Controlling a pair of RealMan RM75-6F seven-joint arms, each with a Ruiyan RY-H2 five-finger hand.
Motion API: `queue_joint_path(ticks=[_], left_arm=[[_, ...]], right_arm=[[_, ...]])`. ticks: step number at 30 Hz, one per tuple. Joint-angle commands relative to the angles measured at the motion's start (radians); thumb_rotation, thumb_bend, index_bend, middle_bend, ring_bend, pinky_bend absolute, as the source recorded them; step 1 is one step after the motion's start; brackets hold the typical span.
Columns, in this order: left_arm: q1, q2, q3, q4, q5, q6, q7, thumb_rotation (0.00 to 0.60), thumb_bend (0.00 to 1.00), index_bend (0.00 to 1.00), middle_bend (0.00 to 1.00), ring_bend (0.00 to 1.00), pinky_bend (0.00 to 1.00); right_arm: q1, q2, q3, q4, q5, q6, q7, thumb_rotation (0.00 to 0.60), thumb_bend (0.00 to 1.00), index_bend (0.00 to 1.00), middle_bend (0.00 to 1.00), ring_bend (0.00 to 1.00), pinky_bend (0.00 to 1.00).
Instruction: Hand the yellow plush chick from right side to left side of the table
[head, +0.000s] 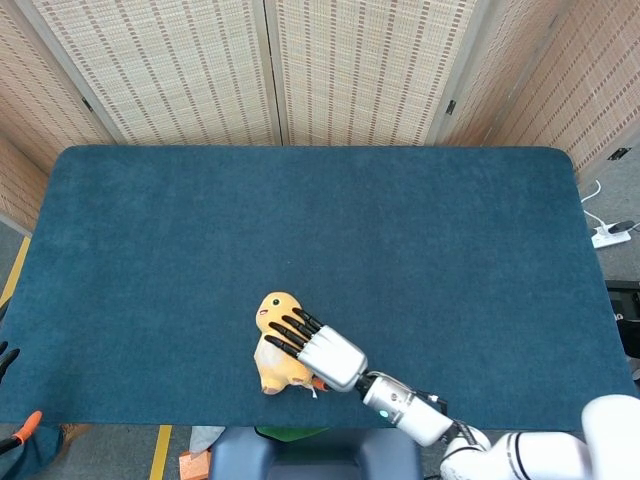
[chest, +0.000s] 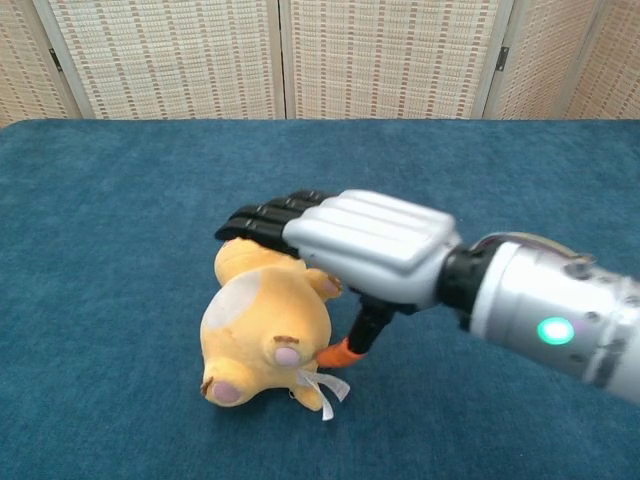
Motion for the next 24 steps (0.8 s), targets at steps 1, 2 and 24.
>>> queue_joint_path(ticks=[1,2,24], left_arm=[[-0.001,-0.015,0.003,0.01,0.034,0.026,0.009,0.6,0.28,0.0,0.0,0.0,0.14],[-0.007,-0.026,0.003,0.016,0.059,0.039,0.012,0.6,0.28,0.0,0.0,0.0,0.14],[-0.475,-0.264,-0.124,-0.482,0.123,-0.791,0.751,0.6,0.27,0.0,0.04,0.01,0.11]], right_arm=[[-0.128,0.224,-0.116,-0.152,-0.122,0.197,0.101,0.6,0.06,0.0,0.0,0.0,0.0],[-0.175,0.282,-0.156,-0.159,-0.165,0.273,0.133,0.6,0.06,0.0,0.0,0.0,0.0],[-0.732,0.403,-0.306,0.544,-0.139,0.929,0.898,0.6,0.06,0.0,0.0,0.0,0.0]])
